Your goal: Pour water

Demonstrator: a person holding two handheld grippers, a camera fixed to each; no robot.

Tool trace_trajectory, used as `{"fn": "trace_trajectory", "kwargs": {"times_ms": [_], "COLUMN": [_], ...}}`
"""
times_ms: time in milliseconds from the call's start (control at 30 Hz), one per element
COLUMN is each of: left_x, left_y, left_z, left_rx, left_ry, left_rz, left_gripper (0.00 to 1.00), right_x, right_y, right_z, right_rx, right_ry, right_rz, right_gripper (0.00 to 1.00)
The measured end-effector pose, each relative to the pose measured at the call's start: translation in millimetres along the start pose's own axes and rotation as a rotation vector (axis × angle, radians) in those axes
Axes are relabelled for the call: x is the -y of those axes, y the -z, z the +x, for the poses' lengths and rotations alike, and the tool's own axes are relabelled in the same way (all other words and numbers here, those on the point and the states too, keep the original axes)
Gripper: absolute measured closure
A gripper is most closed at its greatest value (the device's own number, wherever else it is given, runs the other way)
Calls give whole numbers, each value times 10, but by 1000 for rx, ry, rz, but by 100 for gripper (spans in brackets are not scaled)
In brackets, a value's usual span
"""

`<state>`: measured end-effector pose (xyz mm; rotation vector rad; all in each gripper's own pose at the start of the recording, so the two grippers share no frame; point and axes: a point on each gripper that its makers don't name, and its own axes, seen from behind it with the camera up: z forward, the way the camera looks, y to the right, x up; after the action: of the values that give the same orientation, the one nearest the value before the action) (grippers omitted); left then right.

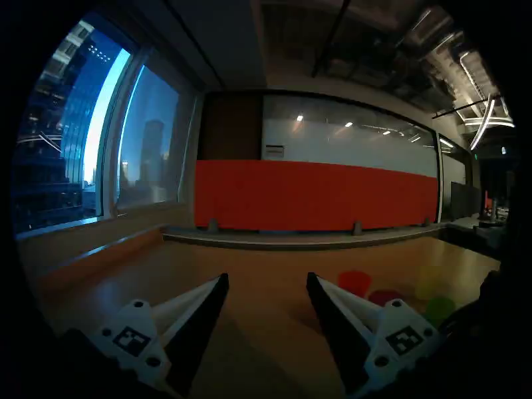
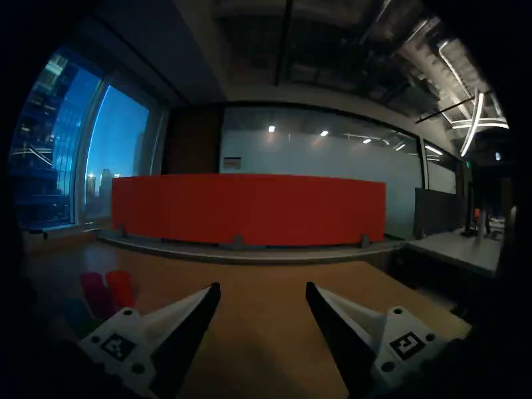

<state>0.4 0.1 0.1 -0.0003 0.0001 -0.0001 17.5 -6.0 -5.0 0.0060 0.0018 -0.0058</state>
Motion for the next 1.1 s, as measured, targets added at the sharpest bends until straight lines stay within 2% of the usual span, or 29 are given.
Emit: {"fn": "trace_trajectory", "kwargs": {"times_ms": [133,333,633,900,1100], "left_x": [-95,-172,-295,-372,-477], "left_y": [-51,-97,-169,-160,-115], "left_z": [270,717,1274,1521,1530], "left_rx": [-5,-15,-33,-43,-29], "left_ry": [5,3,5,-10,-17], "left_rz": [-23,-53,-108,-147,-210], "left_gripper": [14,14,13,13,14], "right_x": [28,68,104,217,345], "right_y": [17,18,-6,30,57], "right_z": [302,753,1220,1438,1450], "right_rx": [-5,-22,-7,-13,-2], "right_ry": [15,32,34,10,-3], "right_rz": [6,15,27,82,156], "right_gripper": [1,1,1,1,1]}}
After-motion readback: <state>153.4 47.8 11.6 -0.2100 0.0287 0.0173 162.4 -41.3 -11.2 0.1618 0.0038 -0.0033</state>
